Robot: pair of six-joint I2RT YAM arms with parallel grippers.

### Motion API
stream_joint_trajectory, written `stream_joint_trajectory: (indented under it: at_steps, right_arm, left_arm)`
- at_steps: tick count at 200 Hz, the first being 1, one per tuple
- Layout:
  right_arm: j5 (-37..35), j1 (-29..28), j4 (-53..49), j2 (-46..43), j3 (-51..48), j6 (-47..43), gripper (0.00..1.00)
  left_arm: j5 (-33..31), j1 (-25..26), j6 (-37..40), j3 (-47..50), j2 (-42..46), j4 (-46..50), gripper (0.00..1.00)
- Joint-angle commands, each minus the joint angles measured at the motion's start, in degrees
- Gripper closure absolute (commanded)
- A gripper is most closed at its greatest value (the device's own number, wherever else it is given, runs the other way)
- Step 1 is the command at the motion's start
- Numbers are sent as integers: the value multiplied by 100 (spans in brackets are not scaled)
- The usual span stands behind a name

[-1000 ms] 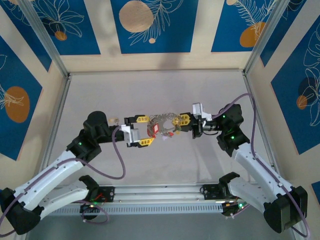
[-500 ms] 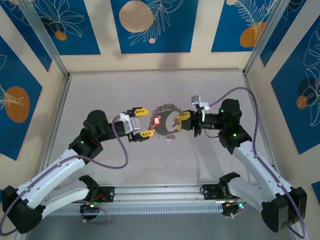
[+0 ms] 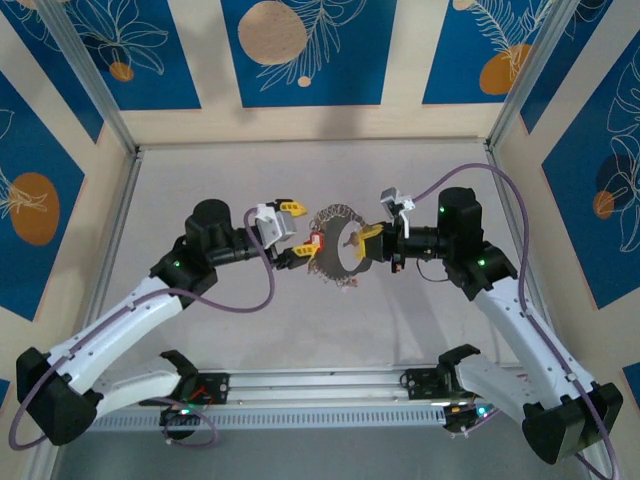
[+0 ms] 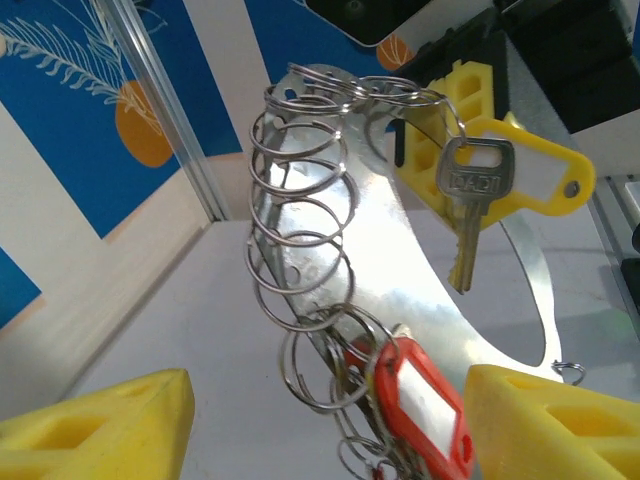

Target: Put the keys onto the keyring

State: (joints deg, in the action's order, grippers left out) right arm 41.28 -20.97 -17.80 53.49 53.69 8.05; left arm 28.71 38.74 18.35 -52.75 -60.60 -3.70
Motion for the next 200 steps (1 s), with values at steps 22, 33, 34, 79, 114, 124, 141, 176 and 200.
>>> stream_joint_trajectory:
  at_steps: [22,33,34,79,114,124,141,176,200]
  right_arm:
    - [-140,-104,-1157,-32,441,-735,100]
    - [-213,-110,-1435,-36,516,-918,100]
    - [-215,-109,-1449,-34,522,-932,100]
    - [-367,-112,-2183,3,742,-1430,100]
    - [-390,-109,-2383,12,827,-1473,100]
    - [-403,-109,-2412,20,836,-1476,100]
    - [-393,-109,-2493,53,877,-1526,100]
    - [-392,-109,-2710,191,950,-1605,100]
    - [-392,-135,-2817,249,978,-1558,100]
  left_arm:
    - [101,-33,278,-299,-102,223,37]
    - [76,-25,445,-380,-106,417,41]
    - [70,-25,456,-387,-103,442,41]
    - [-603,-41,892,-473,43,1110,45]
    - [-1118,-48,1357,-480,123,1706,43]
    - [-1067,-45,1453,-501,116,1833,42]
    - [-718,-49,1595,-525,73,1970,39]
    - [629,-39,1327,-22,180,947,32]
    - [1004,-34,1084,75,141,520,30]
